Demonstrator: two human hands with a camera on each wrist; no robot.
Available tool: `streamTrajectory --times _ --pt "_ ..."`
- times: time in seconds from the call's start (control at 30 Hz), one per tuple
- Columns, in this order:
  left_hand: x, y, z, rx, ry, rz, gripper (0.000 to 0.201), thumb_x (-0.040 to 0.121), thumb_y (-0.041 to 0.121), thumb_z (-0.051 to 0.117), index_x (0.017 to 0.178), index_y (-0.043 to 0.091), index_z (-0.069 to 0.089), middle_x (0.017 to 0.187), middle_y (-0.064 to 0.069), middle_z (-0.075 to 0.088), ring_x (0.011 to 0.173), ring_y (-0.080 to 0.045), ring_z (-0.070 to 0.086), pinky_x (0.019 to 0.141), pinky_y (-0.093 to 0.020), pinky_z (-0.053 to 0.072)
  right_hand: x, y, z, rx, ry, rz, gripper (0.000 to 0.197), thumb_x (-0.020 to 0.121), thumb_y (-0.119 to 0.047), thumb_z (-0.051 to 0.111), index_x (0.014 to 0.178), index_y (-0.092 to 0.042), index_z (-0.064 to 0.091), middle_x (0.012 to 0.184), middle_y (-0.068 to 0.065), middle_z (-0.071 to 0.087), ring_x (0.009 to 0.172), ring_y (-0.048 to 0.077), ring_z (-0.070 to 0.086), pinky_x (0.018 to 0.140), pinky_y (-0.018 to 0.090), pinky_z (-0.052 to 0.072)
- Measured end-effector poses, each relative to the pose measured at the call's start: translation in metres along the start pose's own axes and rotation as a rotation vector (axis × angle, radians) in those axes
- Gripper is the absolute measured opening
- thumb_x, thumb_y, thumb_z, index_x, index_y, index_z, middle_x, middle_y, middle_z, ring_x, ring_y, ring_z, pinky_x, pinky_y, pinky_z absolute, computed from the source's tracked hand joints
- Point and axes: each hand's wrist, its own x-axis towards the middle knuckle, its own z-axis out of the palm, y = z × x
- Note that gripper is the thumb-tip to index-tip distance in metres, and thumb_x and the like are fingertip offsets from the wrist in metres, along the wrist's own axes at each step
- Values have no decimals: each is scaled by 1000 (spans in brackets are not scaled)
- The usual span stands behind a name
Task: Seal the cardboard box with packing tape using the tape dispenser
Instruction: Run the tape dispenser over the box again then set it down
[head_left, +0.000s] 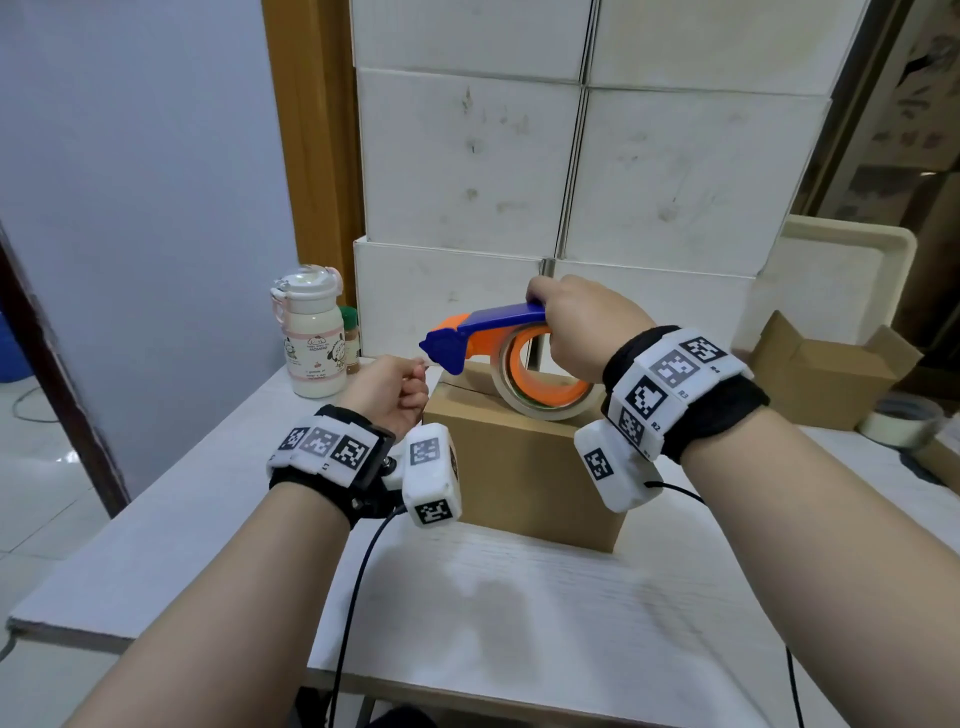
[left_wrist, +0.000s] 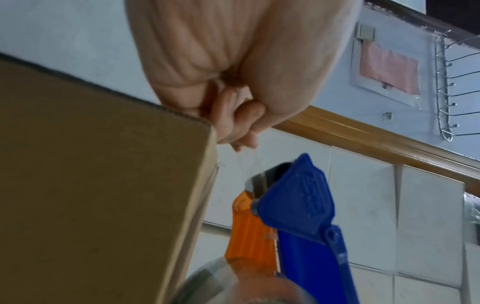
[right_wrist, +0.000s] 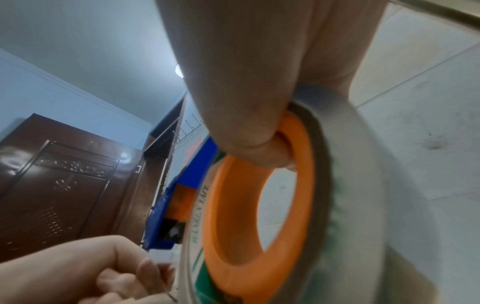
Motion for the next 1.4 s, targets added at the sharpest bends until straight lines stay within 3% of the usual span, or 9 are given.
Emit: streamTrajectory --times 0.27,0.7,0.87,1.13,1.4 --pt "-2 -11 -6 185 -21 -5 30 94 0 29 71 11 45 33 9 38 23 -1 27 27 -10 18 -1 0 -3 -42 -17 0 29 86 0 44 107 -19 51 91 4 54 77 23 54 75 36 52" --pt "1 -16 -10 195 -18 -61 34 93 2 30 63 13 40 30 8 35 23 -1 27 29 -12 17 4 -9 -2 -80 -18 8 27 87 1 40 106 -14 53 89 6 53 76 25 52 69 35 48" --pt "5 -15 -12 61 -4 -33 24 94 2 34 76 9 47 36 9 41 24 -1 29 27 -11 18 4 -8 -2 -79 -20 11 28 87 2 41 107 -13 52 87 6 51 74 24 50 65 32 43" --pt "9 -15 -16 -9 0 5 20 94 2 34 82 8 49 38 9 44 24 -1 30 26 -11 20 4 -11 1 -77 4 -9 25 87 0 42 105 -15 52 88 7 53 78 25 53 74 37 51" --pt "9 -23 -22 81 -52 -75 33 94 5 35 62 14 39 31 5 37 24 -2 27 30 -12 15 6 -14 1 -112 5 -34 25 87 0 41 104 -14 51 89 8 54 78 25 51 71 36 48"
